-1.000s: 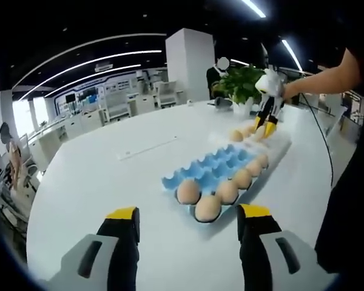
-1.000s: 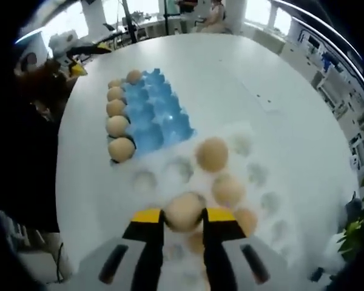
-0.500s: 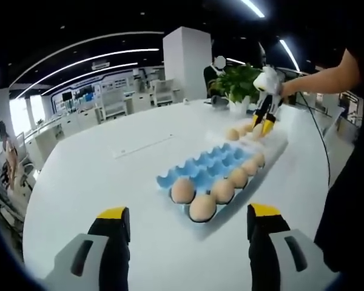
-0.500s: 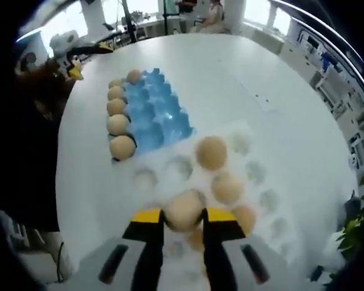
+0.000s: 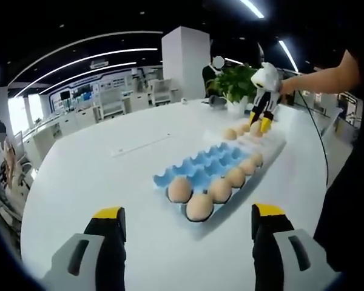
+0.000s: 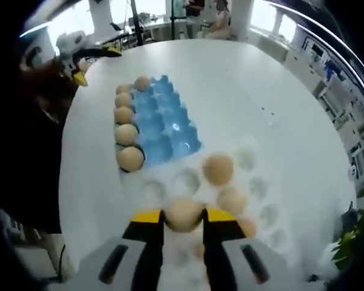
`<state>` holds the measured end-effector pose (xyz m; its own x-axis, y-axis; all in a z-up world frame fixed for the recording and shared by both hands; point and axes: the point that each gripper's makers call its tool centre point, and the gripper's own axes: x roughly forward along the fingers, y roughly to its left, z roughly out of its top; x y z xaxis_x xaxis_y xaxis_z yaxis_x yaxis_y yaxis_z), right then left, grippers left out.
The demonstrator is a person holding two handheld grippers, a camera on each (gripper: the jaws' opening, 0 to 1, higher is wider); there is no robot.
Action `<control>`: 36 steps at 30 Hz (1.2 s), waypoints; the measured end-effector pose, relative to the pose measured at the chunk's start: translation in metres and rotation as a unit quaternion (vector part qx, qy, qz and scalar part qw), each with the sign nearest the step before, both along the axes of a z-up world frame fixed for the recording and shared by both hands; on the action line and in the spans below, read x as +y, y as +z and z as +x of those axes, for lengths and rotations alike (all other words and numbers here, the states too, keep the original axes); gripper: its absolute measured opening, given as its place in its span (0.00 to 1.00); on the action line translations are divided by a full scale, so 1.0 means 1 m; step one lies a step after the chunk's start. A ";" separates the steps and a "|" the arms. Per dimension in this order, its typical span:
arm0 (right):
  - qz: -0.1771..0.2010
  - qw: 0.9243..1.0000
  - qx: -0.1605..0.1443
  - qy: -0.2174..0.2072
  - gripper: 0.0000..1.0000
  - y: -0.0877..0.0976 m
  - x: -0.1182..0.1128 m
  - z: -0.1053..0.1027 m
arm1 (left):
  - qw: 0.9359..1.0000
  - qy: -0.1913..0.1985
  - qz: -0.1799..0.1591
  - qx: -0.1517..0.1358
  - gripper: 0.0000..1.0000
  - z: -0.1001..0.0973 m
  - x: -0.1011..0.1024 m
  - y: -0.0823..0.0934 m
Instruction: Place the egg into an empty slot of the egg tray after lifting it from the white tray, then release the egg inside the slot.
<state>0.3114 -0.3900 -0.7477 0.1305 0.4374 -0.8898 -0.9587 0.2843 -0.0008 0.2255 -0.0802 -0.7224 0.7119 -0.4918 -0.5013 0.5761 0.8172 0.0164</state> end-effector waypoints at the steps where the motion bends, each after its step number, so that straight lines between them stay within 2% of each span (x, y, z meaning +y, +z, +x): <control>1: 0.001 1.000 0.001 0.002 0.24 0.001 0.003 0.000 | 1.000 0.000 0.000 0.001 0.85 0.000 0.000 0.000; 11: 0.010 1.000 -0.006 0.029 0.24 0.003 0.028 0.000 | 1.000 -0.001 -0.004 0.003 0.84 -0.001 -0.001 -0.001; 27: 0.042 0.995 -0.003 0.090 0.24 0.005 0.095 -0.001 | 1.000 0.002 -0.006 0.003 0.82 -0.001 0.001 -0.002; 36: 0.045 0.993 0.000 0.113 0.24 0.004 0.117 -0.004 | 1.000 0.005 -0.009 0.003 0.81 -0.001 0.003 -0.003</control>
